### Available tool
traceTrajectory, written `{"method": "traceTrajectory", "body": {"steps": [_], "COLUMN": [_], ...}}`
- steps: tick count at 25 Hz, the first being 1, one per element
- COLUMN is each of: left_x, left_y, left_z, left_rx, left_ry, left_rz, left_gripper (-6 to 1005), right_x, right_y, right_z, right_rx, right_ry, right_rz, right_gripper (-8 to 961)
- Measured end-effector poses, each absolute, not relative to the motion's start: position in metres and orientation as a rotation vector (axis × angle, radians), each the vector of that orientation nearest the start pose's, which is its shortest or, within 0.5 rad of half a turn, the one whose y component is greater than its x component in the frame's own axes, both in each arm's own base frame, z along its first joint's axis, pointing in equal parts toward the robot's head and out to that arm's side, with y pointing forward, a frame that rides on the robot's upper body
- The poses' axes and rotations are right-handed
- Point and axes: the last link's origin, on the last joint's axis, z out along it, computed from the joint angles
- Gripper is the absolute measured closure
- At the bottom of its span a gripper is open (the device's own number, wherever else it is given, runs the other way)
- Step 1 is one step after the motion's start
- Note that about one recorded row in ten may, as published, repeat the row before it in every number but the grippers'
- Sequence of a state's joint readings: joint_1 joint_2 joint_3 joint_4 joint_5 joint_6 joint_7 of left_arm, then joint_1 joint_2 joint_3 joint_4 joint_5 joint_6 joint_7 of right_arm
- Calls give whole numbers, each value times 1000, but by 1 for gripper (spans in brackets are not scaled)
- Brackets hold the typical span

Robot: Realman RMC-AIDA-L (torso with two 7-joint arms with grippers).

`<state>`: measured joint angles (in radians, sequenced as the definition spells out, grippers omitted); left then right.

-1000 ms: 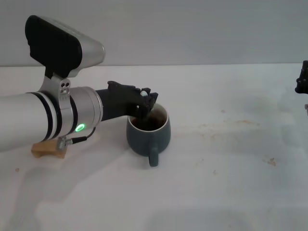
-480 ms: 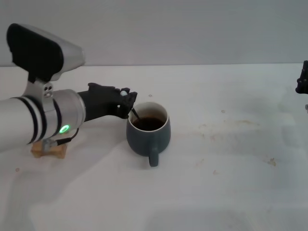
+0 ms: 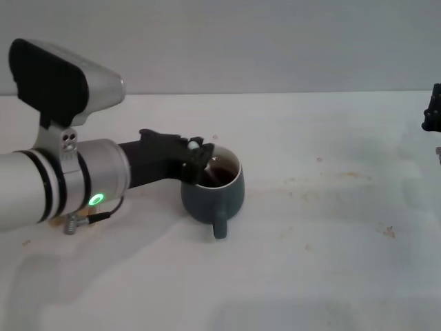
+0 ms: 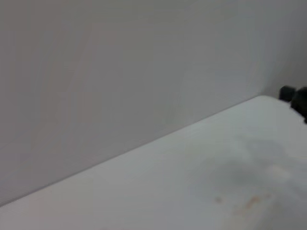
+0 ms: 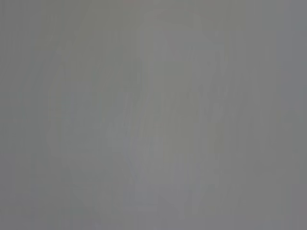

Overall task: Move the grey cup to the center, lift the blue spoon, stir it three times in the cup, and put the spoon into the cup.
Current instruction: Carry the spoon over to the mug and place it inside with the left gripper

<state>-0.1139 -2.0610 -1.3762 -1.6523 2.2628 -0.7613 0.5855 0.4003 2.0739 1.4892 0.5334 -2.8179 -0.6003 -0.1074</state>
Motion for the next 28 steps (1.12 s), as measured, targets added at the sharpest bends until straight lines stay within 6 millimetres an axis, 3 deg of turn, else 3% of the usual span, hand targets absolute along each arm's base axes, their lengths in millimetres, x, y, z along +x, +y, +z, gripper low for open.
{"method": "traceTrajectory", "body": {"steps": [8, 15, 28], "left_x": [-156, -176, -188], "left_y": [333, 346, 324], "left_z": [-29, -21, -12], "left_rx": [-2351, -2280, -2279], "left_ry": [-723, -760, -837], "left_rz": [-359, -343, -345], "left_gripper": [801, 799, 796], "right_x": [314, 316, 314], "right_y": [388, 387, 390], "right_z": [4, 3, 4], "right_rx": [-1627, -1628, -1631], "right_ry": [527, 532, 529], "right_rz": [390, 384, 384], "right_gripper": [924, 924, 924]}}
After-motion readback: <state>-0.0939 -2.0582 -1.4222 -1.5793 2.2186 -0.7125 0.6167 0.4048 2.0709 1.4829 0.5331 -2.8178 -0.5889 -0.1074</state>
